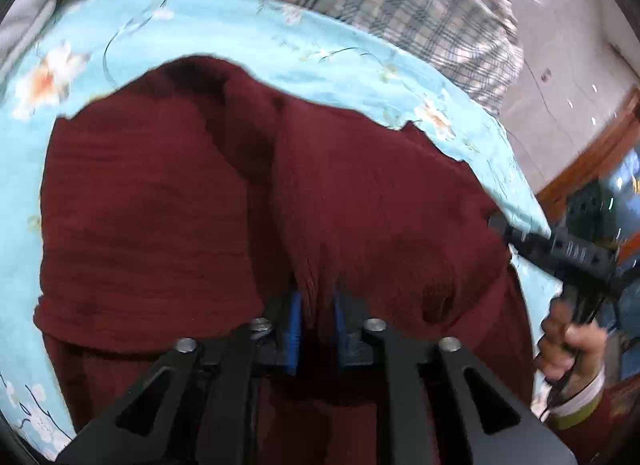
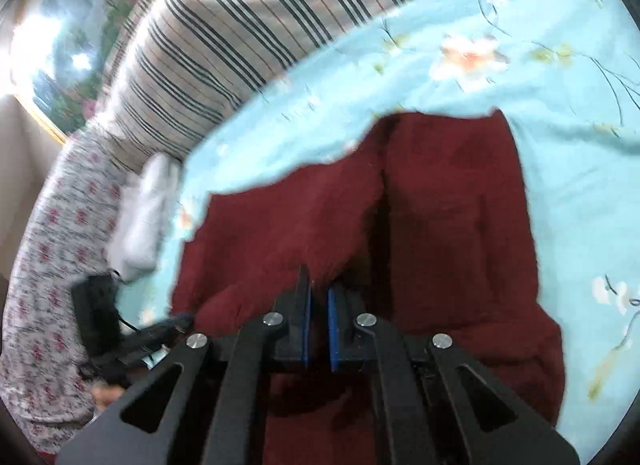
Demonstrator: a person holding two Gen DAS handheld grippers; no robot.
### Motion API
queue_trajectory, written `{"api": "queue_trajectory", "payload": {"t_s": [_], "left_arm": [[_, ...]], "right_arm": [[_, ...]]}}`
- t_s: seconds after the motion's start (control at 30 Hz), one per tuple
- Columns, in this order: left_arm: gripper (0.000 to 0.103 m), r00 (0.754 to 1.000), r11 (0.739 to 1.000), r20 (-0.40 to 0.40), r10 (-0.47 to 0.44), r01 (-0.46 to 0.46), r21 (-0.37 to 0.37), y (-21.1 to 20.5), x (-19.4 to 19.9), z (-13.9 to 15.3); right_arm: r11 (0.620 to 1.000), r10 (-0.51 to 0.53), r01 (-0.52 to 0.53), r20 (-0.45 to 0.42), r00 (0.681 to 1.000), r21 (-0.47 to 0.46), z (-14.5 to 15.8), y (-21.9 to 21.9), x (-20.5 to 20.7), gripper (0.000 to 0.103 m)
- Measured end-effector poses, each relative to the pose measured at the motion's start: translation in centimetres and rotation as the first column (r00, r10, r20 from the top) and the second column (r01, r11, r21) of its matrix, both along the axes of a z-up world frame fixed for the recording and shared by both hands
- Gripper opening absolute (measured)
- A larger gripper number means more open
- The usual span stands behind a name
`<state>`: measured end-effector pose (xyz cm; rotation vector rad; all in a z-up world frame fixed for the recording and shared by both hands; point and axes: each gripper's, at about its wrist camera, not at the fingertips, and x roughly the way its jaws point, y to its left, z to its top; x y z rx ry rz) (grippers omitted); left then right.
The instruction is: Fold large clothes
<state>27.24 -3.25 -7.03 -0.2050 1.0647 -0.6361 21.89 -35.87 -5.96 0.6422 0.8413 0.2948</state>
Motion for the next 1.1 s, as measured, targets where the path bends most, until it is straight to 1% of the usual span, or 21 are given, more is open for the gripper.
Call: {"api": "queue_trajectory", "payload": {"t_s": [0.03, 0.13, 0.2, 0.3, 0.37, 0.43, 0.47, 0.5, 0.53, 0.57, 0.6, 0.67, 0.7, 0.77, 0.8, 0.87, 0.9, 0.93, 0.97, 1.03, 1.1], "left_arm": [[0.036, 1.0, 1.0, -0.016, 0.019, -0.02, -0.024, 0.6, 0.6, 0.1], [0.045, 0.996, 0.993, -0.046, 0.078, -0.081, -0.082, 2.1, 2.5, 0.8], [0.047, 0.992, 0.986, -0.064, 0.106, -0.113, -0.124, 2.5, 3.8, 1.3], [0.047, 0.986, 0.983, -0.097, 0.134, -0.145, -0.11, 2.0, 6.6, 1.4], [0.047, 0.98, 0.981, -0.117, 0.164, -0.174, -0.09, 1.7, 8.7, 0.9], [0.045, 0.977, 0.978, -0.137, 0.166, -0.181, -0.105, 1.1, 10.6, 0.3], [0.043, 0.976, 0.978, -0.133, 0.17, -0.184, -0.096, 0.6, 11.2, 0.1], [0.02, 0.979, 0.98, -0.117, 0.168, -0.179, -0.085, 0.4, 11.6, -0.1], [0.003, 0.982, 0.984, -0.091, 0.163, -0.168, -0.054, -0.2, 12.2, -0.2], [0.003, 0.983, 0.984, -0.067, 0.174, -0.175, -0.017, -0.7, 12.5, -0.2], [0.002, 0.981, 0.981, -0.024, 0.194, -0.193, 0.027, -0.9, 12.9, 0.0], [0.002, 0.977, 0.974, 0.041, 0.21, -0.213, 0.082, -1.0, 13.4, 0.4], [0.002, 0.975, 0.97, 0.061, 0.213, -0.219, 0.105, -1.1, 13.5, 0.6], [0.002, 0.975, 0.966, 0.088, 0.204, -0.215, 0.144, -1.0, 13.5, 0.7], [0.003, 0.975, 0.963, 0.099, 0.199, -0.213, 0.162, -0.8, 13.2, 0.7], [0.006, 0.978, 0.964, 0.093, 0.188, -0.202, 0.174, 0.1, 11.8, 1.1], [0.008, 0.978, 0.965, 0.094, 0.185, -0.199, 0.172, 0.6, 10.9, 1.5], [0.011, 0.978, 0.965, 0.109, 0.181, -0.198, 0.172, 1.2, 9.6, 2.1], [0.011, 0.976, 0.966, 0.125, 0.177, -0.196, 0.168, 1.4, 8.3, 2.7], [0.011, 0.978, 0.975, 0.132, 0.161, -0.179, 0.132, 2.0, 5.3, 3.7], [0.011, 0.985, 0.993, 0.136, 0.105, -0.112, 0.041, 1.8, 1.7, 5.0]], "right_arm": [[1.0, 0.002, -0.002, -0.013, 1.0, 0.01, -0.5, 0.0, -0.1, 0.007], [1.0, 0.001, 0.0, -0.016, 1.0, 0.006, -0.7, -0.1, -0.1, 0.008], [1.0, -0.003, 0.003, -0.015, 1.0, 0.013, -0.8, -0.3, 0.0, 0.008], [1.0, 0.002, -0.001, -0.024, 1.0, 0.022, -1.1, -0.2, 0.4, 0.009], [1.0, 0.008, -0.007, -0.026, 1.0, 0.029, -1.1, 0.0, 0.6, 0.01], [0.999, 0.014, -0.013, -0.024, 1.0, 0.031, -1.2, 0.2, 0.5, 0.01], [0.999, 0.018, -0.017, -0.023, 1.0, 0.034, -1.2, 0.3, 0.5, 0.01], [0.999, 0.022, -0.021, -0.022, 1.0, 0.035, -1.3, 0.3, 0.6, 0.01], [0.999, 0.027, -0.027, -0.022, 0.999, 0.033, -1.3, 0.4, 0.6, 0.01], [0.999, 0.033, -0.032, -0.021, 0.999, 0.031, -1.3, 0.5, 0.7, 0.01], [0.999, 0.038, -0.038, -0.009, 0.999, 0.031, -1.0, 0.6, 0.7, 0.009], [0.999, 0.026, -0.027, 0.032, 0.999, 0.033, 0.0, 0.6, 0.5, 0.008], [1.0, 0.012, -0.013, 0.028, 1.0, 0.014, 0.1, 0.7, 0.5, 0.008], [0.999, -0.017, 0.016, -0.013, 1.0, -0.046, -0.3, 0.6, 0.8, 0.008], [0.998, -0.021, 0.019, -0.033, 0.999, -0.06, -0.7, 0.6, 0.9, 0.01], [0.999, -0.025, 0.022, -0.075, 0.997, -0.044, -1.4, 0.2, 0.9, 0.011], [0.999, -0.036, 0.033, -0.079, 0.996, -0.038, -1.3, 0.0, 0.5, 0.012], [0.998, -0.049, 0.046, -0.069, 0.996, -0.045, -0.9, -0.1, 0.0, 0.013], [0.996, -0.062, 0.059, -0.045, 0.997, -0.062, -0.2, -0.1, -0.7, 0.014], [0.992, -0.076, 0.077, 0.014, 0.997, -0.099, 1.3, 0.1, -2.1, 0.014], [0.993, -0.063, 0.068, 0.057, 0.996, -0.094, 2.2, 0.5, -2.9, 0.014]]}}
